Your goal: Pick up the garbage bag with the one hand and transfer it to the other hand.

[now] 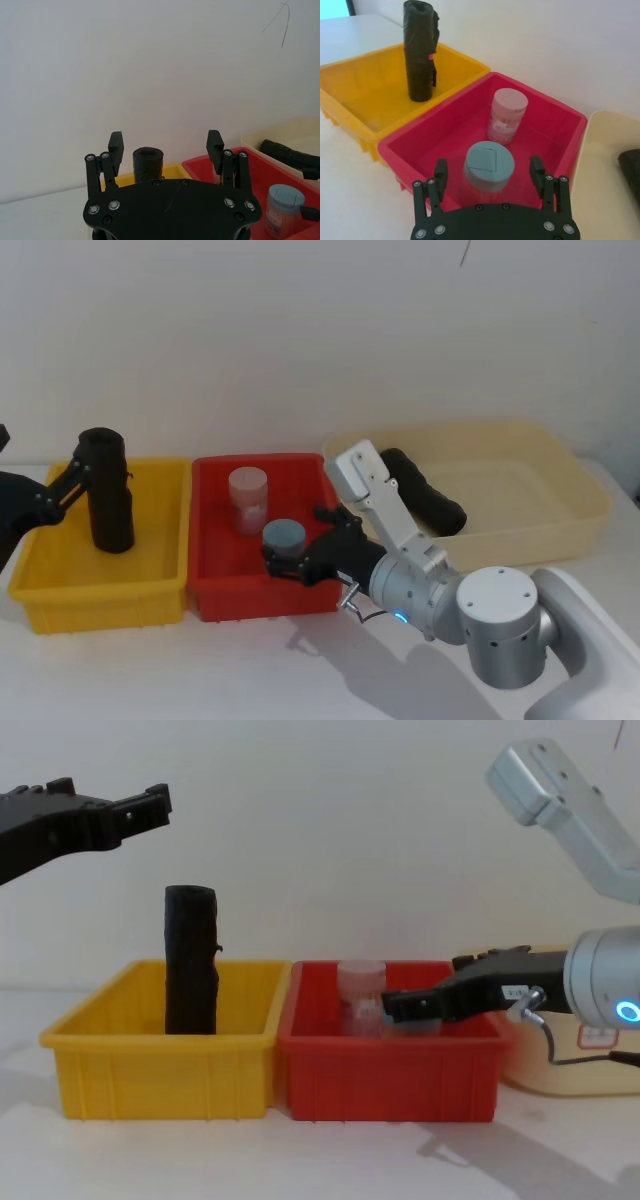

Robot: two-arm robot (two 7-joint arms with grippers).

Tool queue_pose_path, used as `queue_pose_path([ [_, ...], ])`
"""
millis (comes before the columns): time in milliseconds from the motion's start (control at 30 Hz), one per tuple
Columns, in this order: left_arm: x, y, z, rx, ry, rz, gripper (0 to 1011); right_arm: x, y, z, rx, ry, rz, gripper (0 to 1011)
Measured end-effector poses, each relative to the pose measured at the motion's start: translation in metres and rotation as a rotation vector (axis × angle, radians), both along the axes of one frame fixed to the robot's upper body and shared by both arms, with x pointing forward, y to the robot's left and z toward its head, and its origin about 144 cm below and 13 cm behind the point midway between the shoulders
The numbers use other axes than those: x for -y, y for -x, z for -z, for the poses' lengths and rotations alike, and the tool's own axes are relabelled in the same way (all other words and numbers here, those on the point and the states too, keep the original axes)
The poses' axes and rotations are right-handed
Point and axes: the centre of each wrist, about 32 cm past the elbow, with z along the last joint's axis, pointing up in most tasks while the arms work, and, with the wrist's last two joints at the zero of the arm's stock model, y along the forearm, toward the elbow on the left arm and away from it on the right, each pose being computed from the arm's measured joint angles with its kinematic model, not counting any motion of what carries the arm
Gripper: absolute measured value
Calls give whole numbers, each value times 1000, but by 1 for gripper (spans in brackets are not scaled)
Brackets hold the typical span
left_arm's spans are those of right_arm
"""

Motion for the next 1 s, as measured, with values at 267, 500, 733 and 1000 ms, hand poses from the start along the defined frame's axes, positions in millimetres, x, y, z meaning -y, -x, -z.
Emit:
queue_pose_path([
  [267,0,1,0,1,0,-2,1000,-5,-3,0,-28,-16,-20,999],
  [500,-1,1,0,2,0,-3,1000,-8,-7,0,-54,-34,-25,1000],
  [733,-1,1,0,2,0,-4,1000,-11,-12,1,-71,-50,-17,1000],
  [1000,-1,1,0,1,0,-4,1000,-10,-18,1,-70,-64,3,1000],
])
